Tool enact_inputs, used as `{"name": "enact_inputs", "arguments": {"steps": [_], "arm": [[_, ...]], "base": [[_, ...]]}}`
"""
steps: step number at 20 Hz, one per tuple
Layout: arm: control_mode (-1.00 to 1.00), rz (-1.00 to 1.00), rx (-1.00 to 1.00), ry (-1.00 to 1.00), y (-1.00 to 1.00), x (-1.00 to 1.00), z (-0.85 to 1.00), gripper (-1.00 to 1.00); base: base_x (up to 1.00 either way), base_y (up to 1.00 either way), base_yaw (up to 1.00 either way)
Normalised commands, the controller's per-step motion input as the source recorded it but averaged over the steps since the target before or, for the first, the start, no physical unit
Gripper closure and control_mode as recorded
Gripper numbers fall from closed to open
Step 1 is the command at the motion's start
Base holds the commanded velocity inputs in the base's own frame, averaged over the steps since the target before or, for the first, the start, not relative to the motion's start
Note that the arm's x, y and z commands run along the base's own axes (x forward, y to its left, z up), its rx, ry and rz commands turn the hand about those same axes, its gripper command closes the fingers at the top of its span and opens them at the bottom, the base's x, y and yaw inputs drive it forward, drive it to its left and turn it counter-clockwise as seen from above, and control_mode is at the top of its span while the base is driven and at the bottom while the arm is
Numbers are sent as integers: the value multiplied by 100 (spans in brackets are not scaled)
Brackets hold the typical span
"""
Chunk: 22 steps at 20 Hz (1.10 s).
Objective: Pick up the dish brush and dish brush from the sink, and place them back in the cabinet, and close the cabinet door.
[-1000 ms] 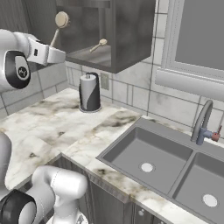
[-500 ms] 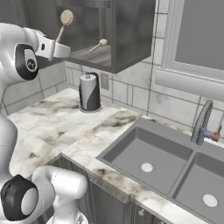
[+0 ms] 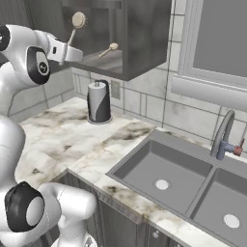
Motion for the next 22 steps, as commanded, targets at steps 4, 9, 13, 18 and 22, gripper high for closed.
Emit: {"name": "enact_inputs", "arguments": {"steps": [4,9,13,18,22], "arm": [[-100,0,0,0,-1,35,-11,100],[-100,0,0,0,-6,32,-7,100],[-100,0,0,0,-11,37,0,100],[-100,0,0,0,-7,39,-1,100],[-100,0,0,3,-3,38,-2,100]], "base": [[0,0,0],[0,0,0],[0,0,0],[0,0,0],[0,0,0]]}}
